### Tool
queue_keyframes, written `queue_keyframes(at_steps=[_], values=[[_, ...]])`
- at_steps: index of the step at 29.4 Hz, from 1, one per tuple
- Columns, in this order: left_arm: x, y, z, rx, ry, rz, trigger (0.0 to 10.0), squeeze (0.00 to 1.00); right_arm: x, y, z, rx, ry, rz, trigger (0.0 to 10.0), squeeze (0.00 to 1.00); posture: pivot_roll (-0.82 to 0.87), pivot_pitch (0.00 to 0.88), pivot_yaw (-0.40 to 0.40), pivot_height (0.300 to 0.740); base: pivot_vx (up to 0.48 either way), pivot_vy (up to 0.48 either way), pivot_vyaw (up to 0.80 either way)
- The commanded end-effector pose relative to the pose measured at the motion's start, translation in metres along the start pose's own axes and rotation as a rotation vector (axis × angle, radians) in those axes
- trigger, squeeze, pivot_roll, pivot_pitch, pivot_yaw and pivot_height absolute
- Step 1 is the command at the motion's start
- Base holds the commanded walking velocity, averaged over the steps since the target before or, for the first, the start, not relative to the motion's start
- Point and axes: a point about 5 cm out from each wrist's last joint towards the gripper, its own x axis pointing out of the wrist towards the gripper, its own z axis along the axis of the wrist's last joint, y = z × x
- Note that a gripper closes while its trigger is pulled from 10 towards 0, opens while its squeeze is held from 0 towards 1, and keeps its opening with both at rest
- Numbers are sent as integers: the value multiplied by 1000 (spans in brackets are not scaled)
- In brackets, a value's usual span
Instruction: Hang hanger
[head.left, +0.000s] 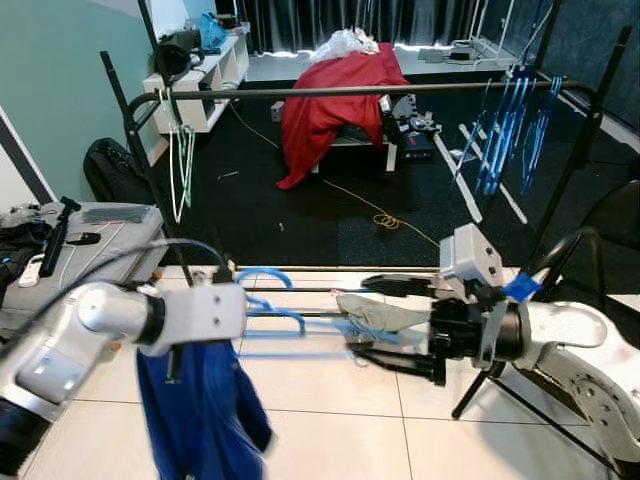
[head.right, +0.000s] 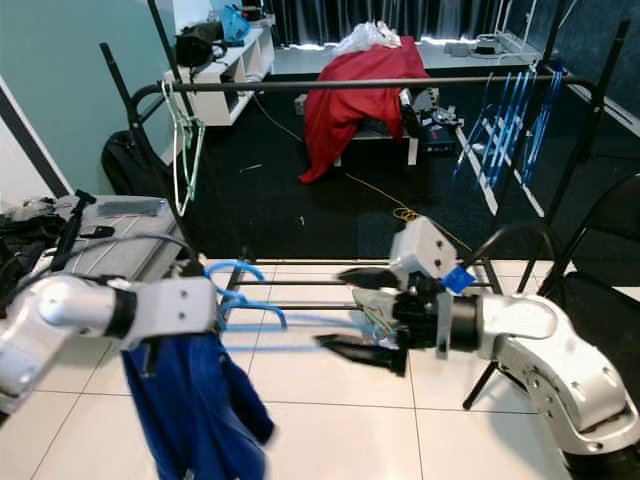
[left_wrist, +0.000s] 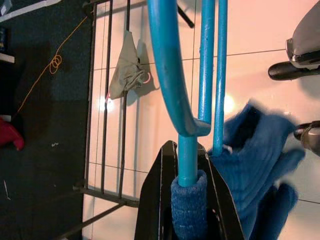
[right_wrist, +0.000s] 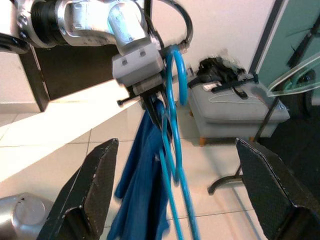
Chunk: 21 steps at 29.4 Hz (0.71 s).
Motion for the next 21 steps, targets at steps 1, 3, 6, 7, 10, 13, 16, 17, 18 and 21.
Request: queue_keyframes(at_steps=[1, 3, 6, 7, 10, 13, 16, 17, 18, 21], values=[[2, 5, 14, 58, -35, -7, 10000, 0, 4, -3, -8, -7, 42, -12, 10000, 0, -63, 0, 48, 731, 0, 0, 0], [5, 4, 20, 72, -55, -15, 10000, 0, 6, -5, -16, -9, 85, -25, 10000, 0, -60, 0, 47, 731, 0, 0, 0], [11, 3, 27, 92, -74, -38, 10000, 0, 11, -5, -29, -1, 149, -24, 10000, 0, -56, 0, 45, 731, 0, 0, 0], [14, 3, 29, 102, -79, -47, 10000, 0, 14, -4, -35, 4, 181, -20, 10000, 0, -56, 0, 44, 731, 0, 0, 0], [15, 2, 31, 109, -80, -53, 10000, 0, 16, -3, -39, 7, 202, -15, 10000, 0, -56, 0, 44, 731, 0, 0, 0], [17, 2, 33, 116, -86, -57, 10000, 0, 17, -2, -43, 6, 221, -12, 10000, 0, -56, 0, 44, 731, 0, 0, 0], [19, 2, 37, 131, -101, -60, 10000, 0, 20, -3, -46, 13, 231, -29, 10000, 0, -56, 0, 43, 731, 0, 0, 0], [19, 2, 37, 131, -101, -60, 10000, 0, 20, -3, -46, 13, 231, -29, 10000, 0, -56, 0, 43, 731, 0, 0, 0], [19, 2, 37, 131, -101, -60, 10000, 0, 20, -3, -46, 13, 231, -29, 10000, 0, -56, 0, 43, 731, 0, 0, 0], [22, 1, 42, 150, -116, -69, 10000, 0, 23, -3, -47, 28, 223, -34, 588, 0, -53, 0, 46, 731, 0, 0, 0]])
